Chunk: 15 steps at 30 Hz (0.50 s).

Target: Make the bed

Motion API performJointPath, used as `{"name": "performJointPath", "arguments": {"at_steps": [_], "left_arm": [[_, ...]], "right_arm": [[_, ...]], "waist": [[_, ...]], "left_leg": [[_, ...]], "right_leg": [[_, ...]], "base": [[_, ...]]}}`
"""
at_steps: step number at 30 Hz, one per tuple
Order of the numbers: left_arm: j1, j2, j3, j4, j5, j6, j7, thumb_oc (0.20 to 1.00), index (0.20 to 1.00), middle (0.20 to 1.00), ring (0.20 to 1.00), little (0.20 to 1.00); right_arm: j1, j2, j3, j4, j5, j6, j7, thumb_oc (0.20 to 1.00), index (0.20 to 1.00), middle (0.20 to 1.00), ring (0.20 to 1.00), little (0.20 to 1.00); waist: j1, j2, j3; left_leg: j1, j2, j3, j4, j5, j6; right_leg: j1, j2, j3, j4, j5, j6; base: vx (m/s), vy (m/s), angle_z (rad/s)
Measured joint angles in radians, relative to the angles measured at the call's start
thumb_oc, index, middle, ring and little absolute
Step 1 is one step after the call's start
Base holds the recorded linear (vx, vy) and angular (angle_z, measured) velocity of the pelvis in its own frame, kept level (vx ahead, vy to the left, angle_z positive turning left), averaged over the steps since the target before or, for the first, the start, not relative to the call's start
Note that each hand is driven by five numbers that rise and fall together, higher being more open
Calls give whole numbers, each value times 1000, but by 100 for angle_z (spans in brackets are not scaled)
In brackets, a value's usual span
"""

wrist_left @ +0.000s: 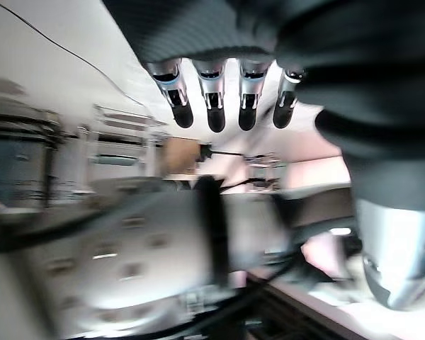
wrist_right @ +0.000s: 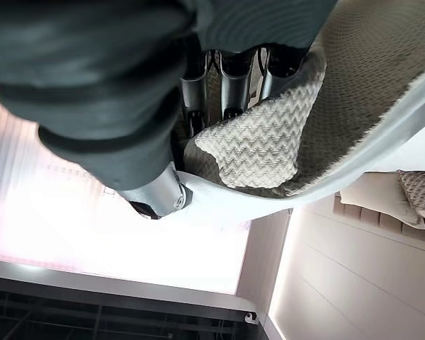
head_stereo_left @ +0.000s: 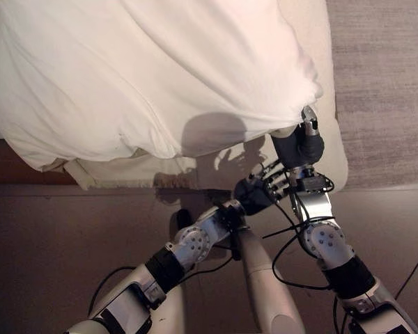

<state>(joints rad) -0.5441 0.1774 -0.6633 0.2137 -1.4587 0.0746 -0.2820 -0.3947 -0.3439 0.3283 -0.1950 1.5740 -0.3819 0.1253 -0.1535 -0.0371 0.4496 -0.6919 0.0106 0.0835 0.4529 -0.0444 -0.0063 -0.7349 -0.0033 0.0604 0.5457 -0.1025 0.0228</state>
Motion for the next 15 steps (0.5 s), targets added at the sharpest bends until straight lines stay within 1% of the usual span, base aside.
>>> {"name": "performJointPath", "arguments": {"at_steps": [3, 5, 8, 11, 15], "left_arm": [[2, -1, 70, -1, -17, -30, -1, 1000, 1000, 1000, 1000, 1000], [4, 0, 99, -2, -18, -41, -2, 1000, 1000, 1000, 1000, 1000], [29, 1, 144, -15, -18, -40, -13, 1000, 1000, 1000, 1000, 1000], [72, 5, 180, -25, -17, -40, -36, 1000, 1000, 1000, 1000, 1000], [112, 21, 198, -30, -17, -28, -70, 1000, 1000, 1000, 1000, 1000]], "right_arm": [[7, 0, -3, 0, 0, -5, 0, 200, 200, 200, 200, 200], [8, 0, -4, 0, 0, -5, 0, 200, 200, 200, 200, 200], [16, 6, -13, -1, 0, -5, 0, 200, 200, 200, 200, 200], [29, 17, -29, -1, 0, -5, 0, 200, 200, 200, 200, 200], [28, 20, -43, -5, 0, -6, 0, 200, 200, 200, 200, 200]], "waist": [[-1, -1, 0], [-1, -2, -1], [0, -16, -9], [3, -42, -24], [5, -47, -27]], "left_leg": [[-1, 2, -1, 0, -1, -1], [-2, 1, -1, 0, -1, 0], [-4, 1, 0, 0, -3, -1], [-7, 3, -2, 1, -5, -3], [-11, 1, -3, 4, -5, -3]], "right_leg": [[0, 0, 0, 1, 0, 0], [0, 0, 0, 1, 0, 0], [-2, 0, 0, -2, -1, 1], [-4, 0, 0, -6, -1, 1], [-4, 0, -1, -4, 0, 0]], "base": [[0, 0, 0], [0, 0, 0], [0, 0, 0], [0, 0, 0], [0, 0, 0]]}}
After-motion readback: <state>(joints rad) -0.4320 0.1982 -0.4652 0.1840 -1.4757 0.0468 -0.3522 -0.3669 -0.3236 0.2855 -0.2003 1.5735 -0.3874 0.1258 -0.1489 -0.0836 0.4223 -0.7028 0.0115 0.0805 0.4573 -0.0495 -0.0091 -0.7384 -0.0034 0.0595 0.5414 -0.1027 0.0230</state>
